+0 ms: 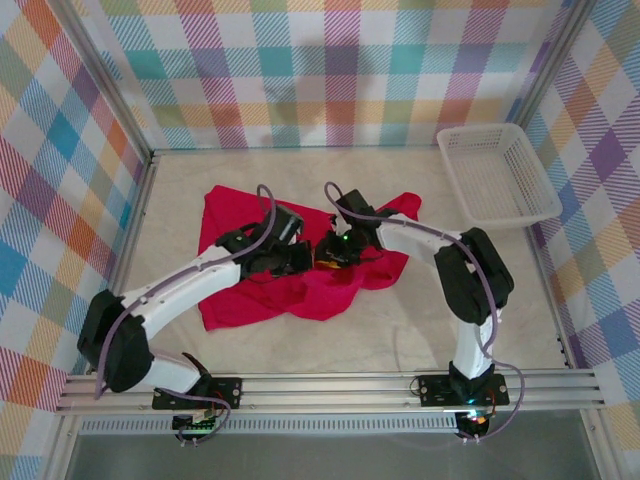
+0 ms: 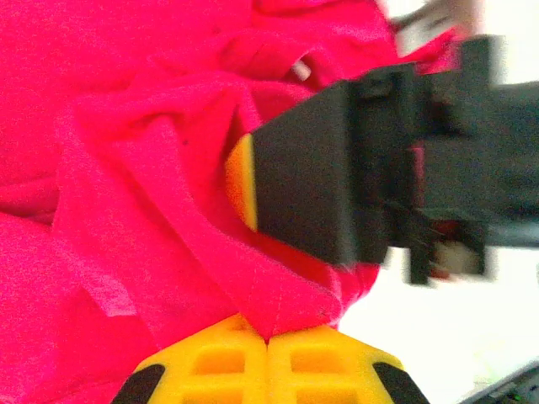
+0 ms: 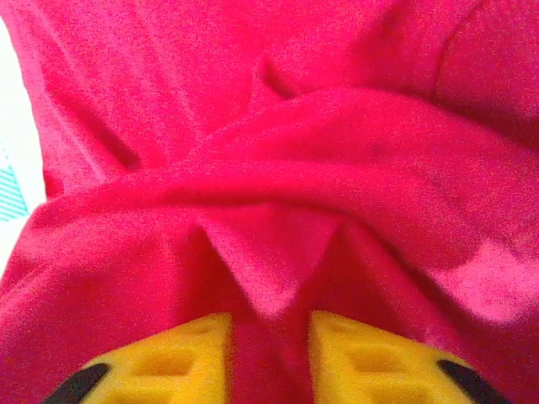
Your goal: Fold the inside-out t-shirt
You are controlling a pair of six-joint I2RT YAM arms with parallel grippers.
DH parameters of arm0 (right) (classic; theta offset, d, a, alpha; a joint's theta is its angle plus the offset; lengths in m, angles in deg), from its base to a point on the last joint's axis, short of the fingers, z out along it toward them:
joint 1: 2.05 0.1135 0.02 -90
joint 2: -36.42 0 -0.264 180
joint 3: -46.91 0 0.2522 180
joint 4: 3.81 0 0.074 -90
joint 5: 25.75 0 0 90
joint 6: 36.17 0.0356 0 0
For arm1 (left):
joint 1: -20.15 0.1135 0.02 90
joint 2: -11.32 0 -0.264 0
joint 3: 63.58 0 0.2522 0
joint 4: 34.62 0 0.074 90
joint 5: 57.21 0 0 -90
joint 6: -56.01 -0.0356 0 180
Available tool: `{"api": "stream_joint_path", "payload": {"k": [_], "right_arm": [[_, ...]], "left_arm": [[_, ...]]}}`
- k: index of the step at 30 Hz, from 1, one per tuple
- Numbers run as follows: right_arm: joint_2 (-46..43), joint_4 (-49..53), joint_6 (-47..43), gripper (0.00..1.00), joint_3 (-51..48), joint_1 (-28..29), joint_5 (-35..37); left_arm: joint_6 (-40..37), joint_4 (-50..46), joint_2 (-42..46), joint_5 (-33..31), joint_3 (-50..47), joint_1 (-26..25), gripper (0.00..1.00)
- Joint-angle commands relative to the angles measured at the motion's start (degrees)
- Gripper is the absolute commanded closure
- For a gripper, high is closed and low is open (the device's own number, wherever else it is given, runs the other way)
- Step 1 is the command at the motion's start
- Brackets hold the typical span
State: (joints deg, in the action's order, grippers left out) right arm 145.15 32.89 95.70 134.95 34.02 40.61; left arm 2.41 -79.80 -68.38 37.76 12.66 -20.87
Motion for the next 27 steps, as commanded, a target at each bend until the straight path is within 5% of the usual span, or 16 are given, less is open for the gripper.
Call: {"api": "stream_joint_path", "payload": {"k": [1,2,9,20,24,27], "right_arm": [[-0.19,-0.25,0.71,0.92,5.43,-1.09,1.01],[-1.15,1.45,-0.03,0.99,6.4,-2.0,1.65],[-14.64,9.45,-3.39,1.0,4.58,-10.75,4.2],[-20.27,4.44,0.66,1.0,-4.05,-13.23,-16.17],[-20.05,-6.89,6.8,1.0,-10.0,-15.21,-26.26],[-20.13,-5.43,5.06,1.0,-11.59,-18.19,-23.45]], "left_arm": [[-0.43,-0.43,5.14,-2.27,0.03,-0.43,1.0],[-0.74,0.08,6.88,-3.33,-0.62,-0.46,1.0],[-2.74,8.16,15.04,-7.33,-9.08,-0.38,1.0],[-2.75,14.91,-3.86,-4.66,-8.05,-0.38,1.0],[-2.41,17.44,-5.72,-3.75,-6.57,-0.38,1.0],[-2.13,17.86,-5.43,-3.54,-6.55,-0.38,1.0]]}}
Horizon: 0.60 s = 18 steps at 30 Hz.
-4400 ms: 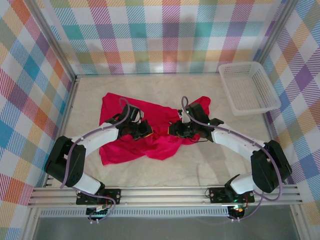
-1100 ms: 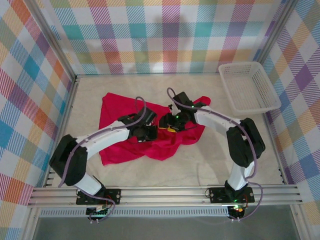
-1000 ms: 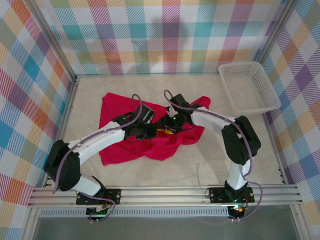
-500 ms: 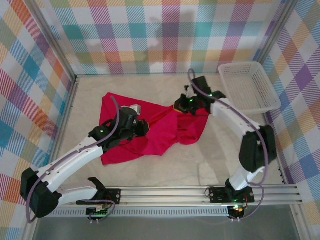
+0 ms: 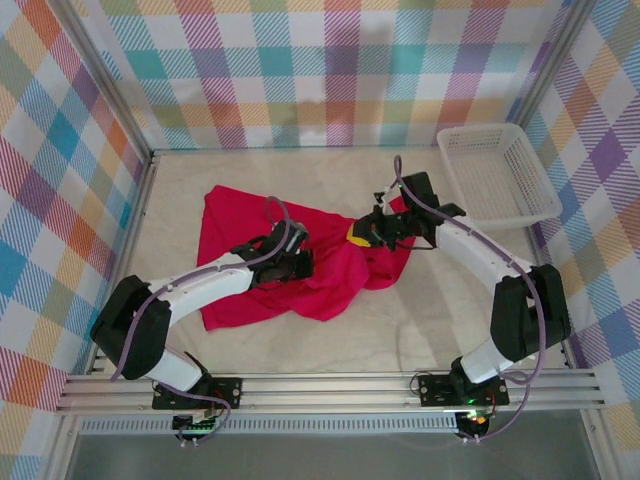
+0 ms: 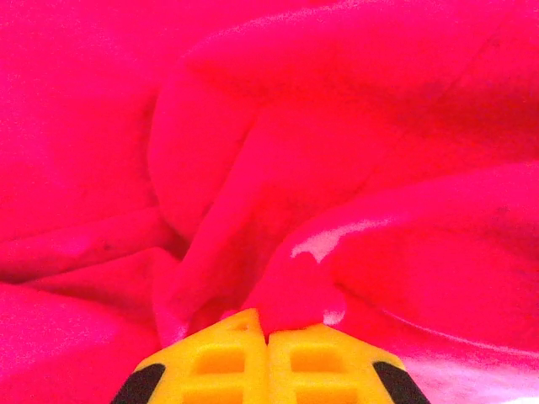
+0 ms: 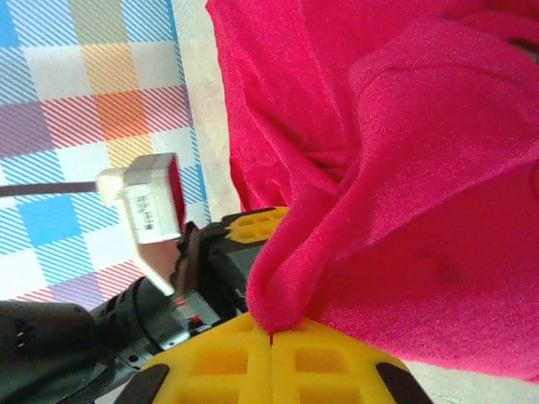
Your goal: Fold the inside-out t-shirt
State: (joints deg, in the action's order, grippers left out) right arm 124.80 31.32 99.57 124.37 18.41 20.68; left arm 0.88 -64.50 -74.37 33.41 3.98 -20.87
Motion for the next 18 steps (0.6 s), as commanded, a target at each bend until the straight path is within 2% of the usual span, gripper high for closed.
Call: {"api": "stream_joint_path", "payload": {"k": [1,3,6,7,11,14,18], "right_arm": [[0.36,-2.71,-0.02,1.0,-1.35,-3.62,-1.69],[2.02,0.64,-2.87,0.86,-1.77,-5.82,4.68],[6.27,6.81,-6.84,0.82,0.43,-6.43,14.66],[6.86,7.91,-7.22,0.82,1.07,-6.21,15.29],[2.2,12.05,-8.64,0.7,2.88,-2.25,22.83],[-0.91,13.55,-10.24,0.69,4.06,1.15,27.39],[-0.81,10.82,-12.36,0.69,4.83,5.91,29.3]], "left_arm": [[-0.32,2.79,0.77,1.06,1.93,-0.38,1.0],[0.46,4.44,1.4,1.76,0.73,-0.38,1.0],[2.8,9.12,1.06,3.43,-1.7,-0.47,1.0],[3.74,10.06,0.61,3.95,-2.13,-0.53,1.0],[5.9,13.78,-1.6,4.87,-3.44,-1.65,1.0],[6.07,14.64,-3.17,4.49,-3.33,-2.56,1.0],[5.85,14.13,-5.46,4.47,-2.18,-2.74,1.0]]}}
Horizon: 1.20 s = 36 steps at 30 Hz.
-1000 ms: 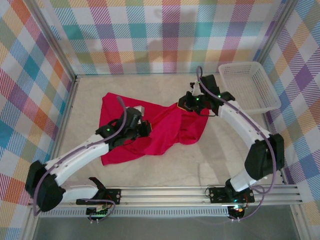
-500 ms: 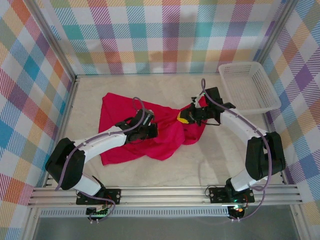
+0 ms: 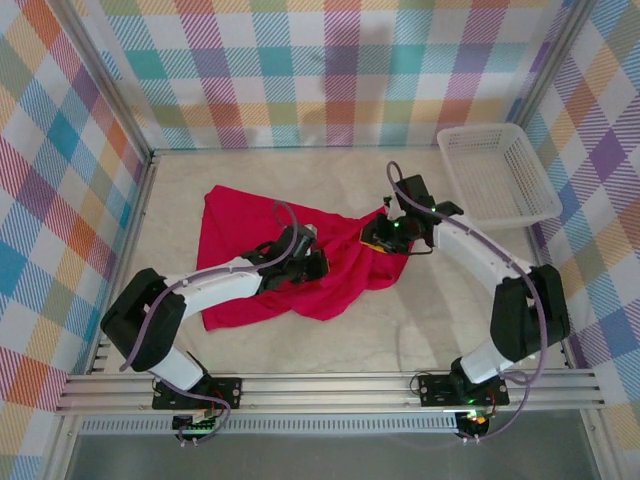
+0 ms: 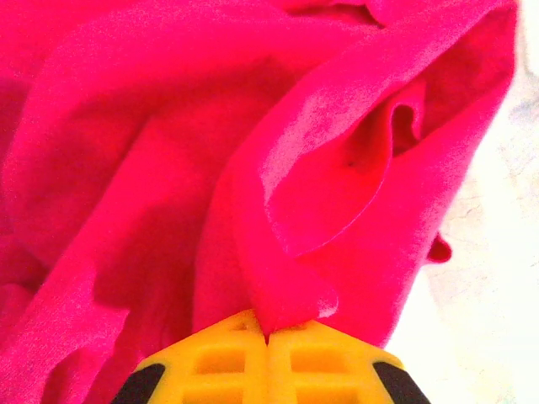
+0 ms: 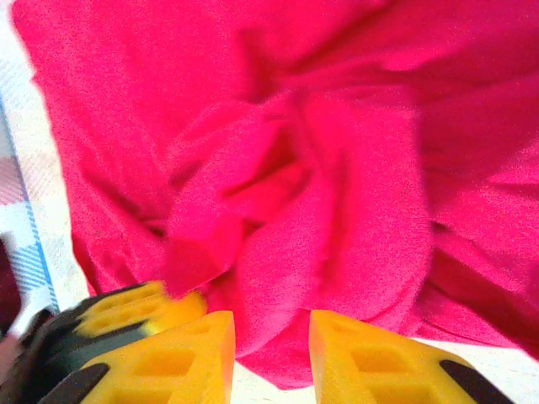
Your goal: Fold the inside-out t-shirt
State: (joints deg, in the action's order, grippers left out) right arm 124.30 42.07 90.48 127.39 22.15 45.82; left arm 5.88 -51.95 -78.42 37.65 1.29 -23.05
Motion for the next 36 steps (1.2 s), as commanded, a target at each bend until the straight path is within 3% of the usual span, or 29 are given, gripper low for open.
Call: {"api": "stream_joint_path", "payload": {"k": [1,15,26,28,31,33,36], "right_arm": [[0.91,0.41,-3.82,0.67,2.82,3.01,4.5],[16.52,4.04,-4.57,0.61,14.93,7.17,10.7],[20.1,3.78,-3.7,0.56,14.42,7.43,10.1],[20.32,3.74,-3.3,0.6,14.41,7.44,9.75],[19.77,3.72,-2.91,0.86,14.17,7.43,9.05],[18.67,4.51,-2.97,0.96,14.4,7.43,9.03],[16.22,6.38,-3.58,1.0,15.53,7.43,9.03]], "left_arm": [[0.82,1.54,-1.7,0.27,0.76,-0.61,1.0],[0.62,0.44,-1.41,-0.01,1.09,-1.07,1.0],[-0.15,-1.77,0.44,-1.34,1.25,-1.06,1.0],[-0.15,-1.8,0.61,-1.31,1.24,-1.09,1.0],[-0.07,-1.94,0.61,-1.35,1.31,-1.09,1.0],[-0.06,-2.17,0.47,-1.35,1.6,-1.03,1.0],[-0.5,-3.28,0.2,-1.57,2.56,-1.05,1.0]]}}
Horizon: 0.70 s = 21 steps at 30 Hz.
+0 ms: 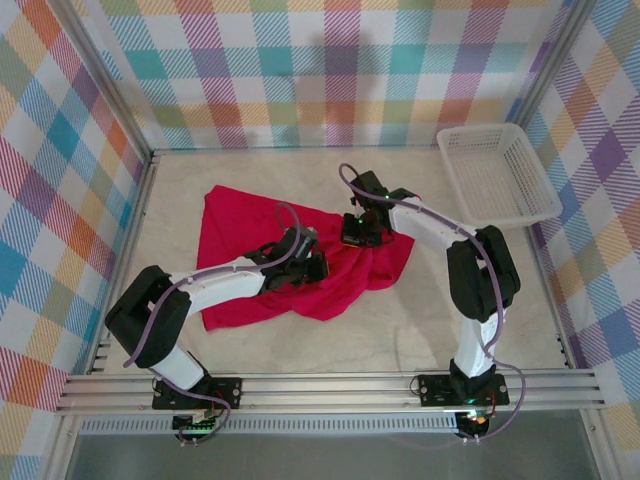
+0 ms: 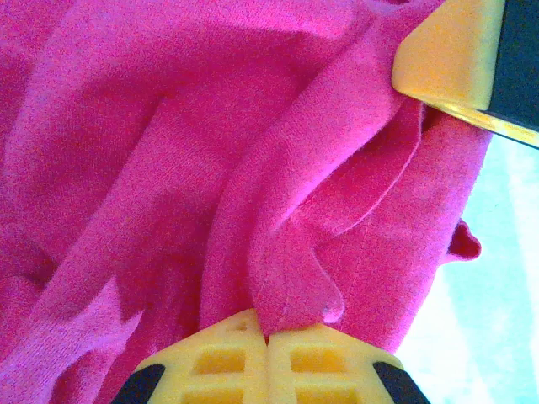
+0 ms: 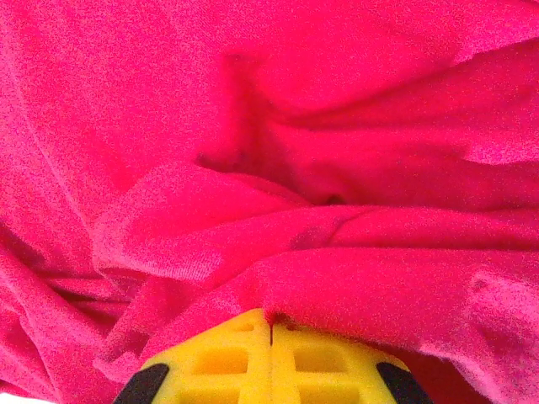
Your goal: Fold the inside-out t-shirt
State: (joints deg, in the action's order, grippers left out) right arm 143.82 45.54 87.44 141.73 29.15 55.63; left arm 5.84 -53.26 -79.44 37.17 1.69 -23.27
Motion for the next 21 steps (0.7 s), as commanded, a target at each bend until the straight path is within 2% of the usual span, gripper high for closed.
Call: {"api": "stream_joint_path", "payload": {"k": [1,9,14,17,21], "right_arm": [[-4.32,4.09,-1.0,1.0,2.1,0.44,-0.93],[-14.49,12.96,-3.28,1.0,11.49,0.35,-4.92],[-16.05,17.16,-3.02,1.0,16.2,-0.99,-10.91],[-17.41,17.66,-2.85,1.0,15.22,-2.79,-11.04],[-19.17,16.7,-2.47,0.73,11.27,-6.89,-10.3]], "left_arm": [[-0.78,-2.59,1.16,-1.53,2.58,-0.87,1.0],[-2.67,-5.58,0.32,-4.15,7.88,-0.74,1.0],[-3.12,-5.73,0.06,-3.97,10.24,-0.61,1.0],[-3.21,-5.86,0.32,-3.78,10.88,-0.44,1.0],[-3.3,-5.93,0.92,-3.33,10.65,-0.38,1.0]]}}
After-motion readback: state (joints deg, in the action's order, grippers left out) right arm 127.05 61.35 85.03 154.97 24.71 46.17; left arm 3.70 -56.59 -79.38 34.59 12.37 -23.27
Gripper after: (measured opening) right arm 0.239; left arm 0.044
